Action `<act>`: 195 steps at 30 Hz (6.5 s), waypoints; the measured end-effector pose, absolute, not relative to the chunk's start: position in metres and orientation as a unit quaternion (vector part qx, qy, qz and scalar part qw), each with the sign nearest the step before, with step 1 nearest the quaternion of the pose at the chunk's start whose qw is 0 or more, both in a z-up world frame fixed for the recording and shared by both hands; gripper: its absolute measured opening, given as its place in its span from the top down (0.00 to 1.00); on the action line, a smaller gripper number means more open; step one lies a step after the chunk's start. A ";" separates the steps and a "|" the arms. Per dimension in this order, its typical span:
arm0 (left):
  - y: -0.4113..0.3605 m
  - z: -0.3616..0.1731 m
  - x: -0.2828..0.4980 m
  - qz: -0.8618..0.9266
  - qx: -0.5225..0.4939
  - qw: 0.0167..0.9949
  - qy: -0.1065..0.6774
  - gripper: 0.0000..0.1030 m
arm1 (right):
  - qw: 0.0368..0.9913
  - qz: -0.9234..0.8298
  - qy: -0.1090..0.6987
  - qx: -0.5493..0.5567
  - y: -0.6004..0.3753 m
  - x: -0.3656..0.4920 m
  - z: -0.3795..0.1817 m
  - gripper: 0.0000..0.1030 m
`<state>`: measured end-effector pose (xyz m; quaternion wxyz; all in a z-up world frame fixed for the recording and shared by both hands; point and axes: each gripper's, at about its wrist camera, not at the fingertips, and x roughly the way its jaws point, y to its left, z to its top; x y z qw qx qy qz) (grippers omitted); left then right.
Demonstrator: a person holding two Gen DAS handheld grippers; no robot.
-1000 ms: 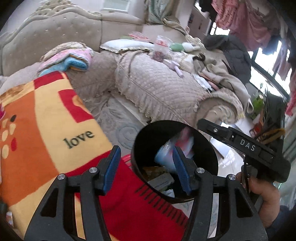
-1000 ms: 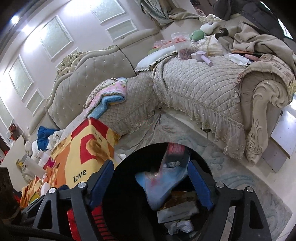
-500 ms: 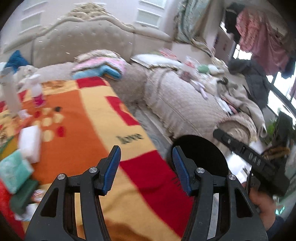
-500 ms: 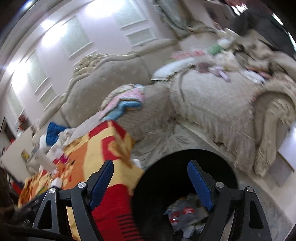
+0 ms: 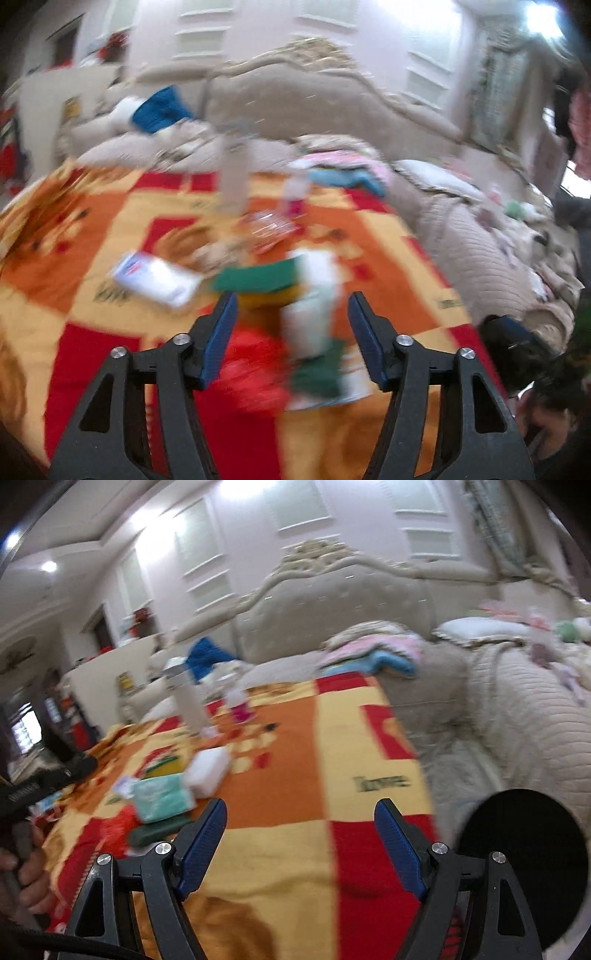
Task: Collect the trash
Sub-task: 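Grasp the red plastic bag with the left gripper while the right gripper grasps the white-blue tissue pack, then carry the red bag and tissue pack over the black bin and open both grippers, then move both open grippers back over the blanket toward the remaining items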
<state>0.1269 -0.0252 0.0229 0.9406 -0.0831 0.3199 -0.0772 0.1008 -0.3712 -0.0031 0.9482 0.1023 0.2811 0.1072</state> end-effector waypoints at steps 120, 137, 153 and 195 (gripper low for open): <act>-0.288 0.022 0.111 -0.285 0.045 0.896 0.337 0.86 | 0.949 -0.007 0.265 0.170 -0.520 0.022 0.003 0.75; -0.394 -0.031 0.142 -0.412 0.081 0.815 0.399 0.83 | 0.907 -0.087 0.315 0.265 -0.589 0.053 -0.034 0.64; -0.306 0.004 0.137 -0.327 0.008 0.869 0.371 0.43 | 0.915 -0.128 0.252 0.288 -0.578 0.038 -0.009 0.43; 0.007 0.011 0.073 -0.014 -0.160 0.915 0.369 0.42 | 0.950 0.091 0.286 0.085 -0.302 0.127 -0.010 0.32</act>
